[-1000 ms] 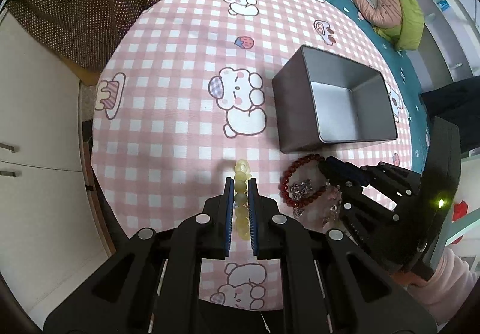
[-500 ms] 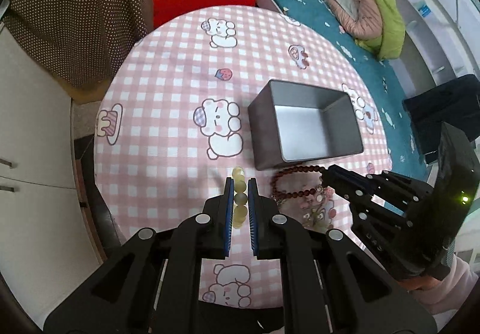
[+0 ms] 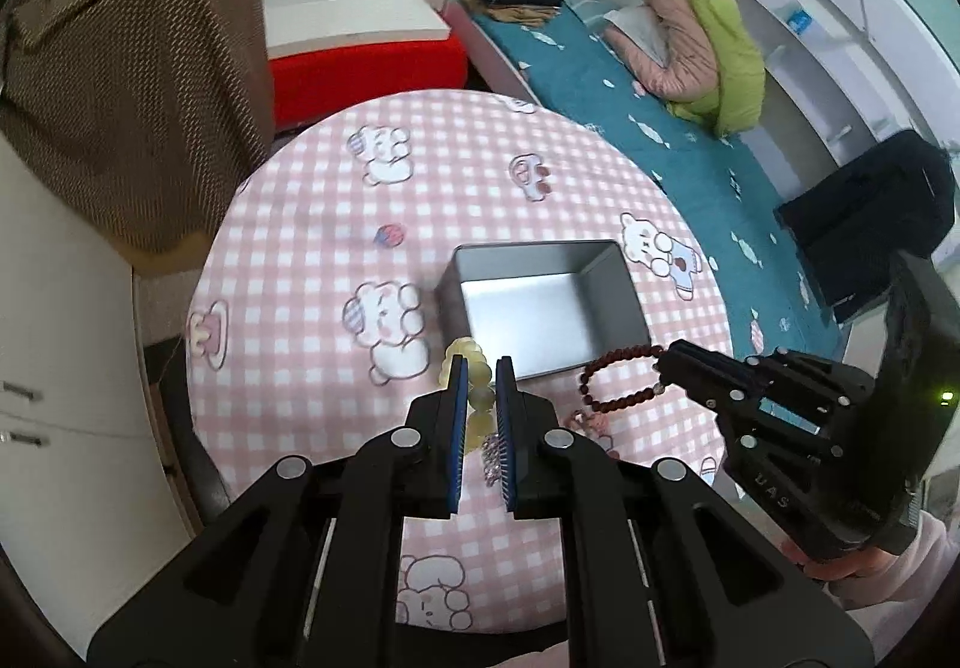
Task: Organize jewelry
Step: 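Carry both bracelets up and over the grey metal tray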
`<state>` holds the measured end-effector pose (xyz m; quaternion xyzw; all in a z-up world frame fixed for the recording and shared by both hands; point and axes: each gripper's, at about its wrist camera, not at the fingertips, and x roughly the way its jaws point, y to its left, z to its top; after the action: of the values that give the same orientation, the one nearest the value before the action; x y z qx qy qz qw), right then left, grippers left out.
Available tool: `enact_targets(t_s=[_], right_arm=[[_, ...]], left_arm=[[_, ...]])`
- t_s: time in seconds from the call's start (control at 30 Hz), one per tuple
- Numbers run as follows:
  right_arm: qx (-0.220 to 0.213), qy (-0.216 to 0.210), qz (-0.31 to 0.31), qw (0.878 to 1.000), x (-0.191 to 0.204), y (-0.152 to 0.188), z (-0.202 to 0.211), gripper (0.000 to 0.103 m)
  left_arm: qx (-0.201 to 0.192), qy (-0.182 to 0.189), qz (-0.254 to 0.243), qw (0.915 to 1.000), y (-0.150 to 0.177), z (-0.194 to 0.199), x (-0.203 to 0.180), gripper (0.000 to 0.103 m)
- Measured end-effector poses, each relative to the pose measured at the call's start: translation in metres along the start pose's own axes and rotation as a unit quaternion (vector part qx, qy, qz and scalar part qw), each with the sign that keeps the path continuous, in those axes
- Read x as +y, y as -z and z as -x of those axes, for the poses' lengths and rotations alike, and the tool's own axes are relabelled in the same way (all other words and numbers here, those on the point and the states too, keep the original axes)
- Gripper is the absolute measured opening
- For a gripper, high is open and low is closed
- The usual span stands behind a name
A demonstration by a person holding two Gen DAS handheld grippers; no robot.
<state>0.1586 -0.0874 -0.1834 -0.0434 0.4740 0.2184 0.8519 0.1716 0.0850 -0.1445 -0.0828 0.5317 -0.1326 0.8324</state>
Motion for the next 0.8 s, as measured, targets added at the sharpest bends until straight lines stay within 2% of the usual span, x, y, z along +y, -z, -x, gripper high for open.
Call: enact_targets(t_s=[0.1,0.2,0.3,0.5,0.8], right_arm=[[-0.015,0.006,-0.005,1.000,-0.006,-0.004,0.011,0.006],[-0.031,0.015,-0.015,0.999,-0.015,-0.008,0.021,0.006],[-0.043,0.022,-0.024,0.999,-0.024,-0.011,0.027,0.006],[-0.058,0.032,-0.043,0.997,-0.043,-0.016,0.029,0.006],[-0.054,0.032,-0.076,0.995,-0.064,-0.015,0.021,0.006]], left_arm=[[-0.004,0.013,-0.013,0.9998,-0.008,-0.001,-0.012,0.009],[-0.008,0.012,-0.033,0.9993,-0.016,-0.003,-0.024,0.009],[-0.005,0.034,-0.028,0.9990,-0.023,-0.009,-0.031,0.009],[0.003,0.044,-0.024,0.9987,-0.038,-0.029,-0.040,0.009],[0.047,0.020,-0.026,0.9984,-0.048,-0.083,-0.040,0.009]])
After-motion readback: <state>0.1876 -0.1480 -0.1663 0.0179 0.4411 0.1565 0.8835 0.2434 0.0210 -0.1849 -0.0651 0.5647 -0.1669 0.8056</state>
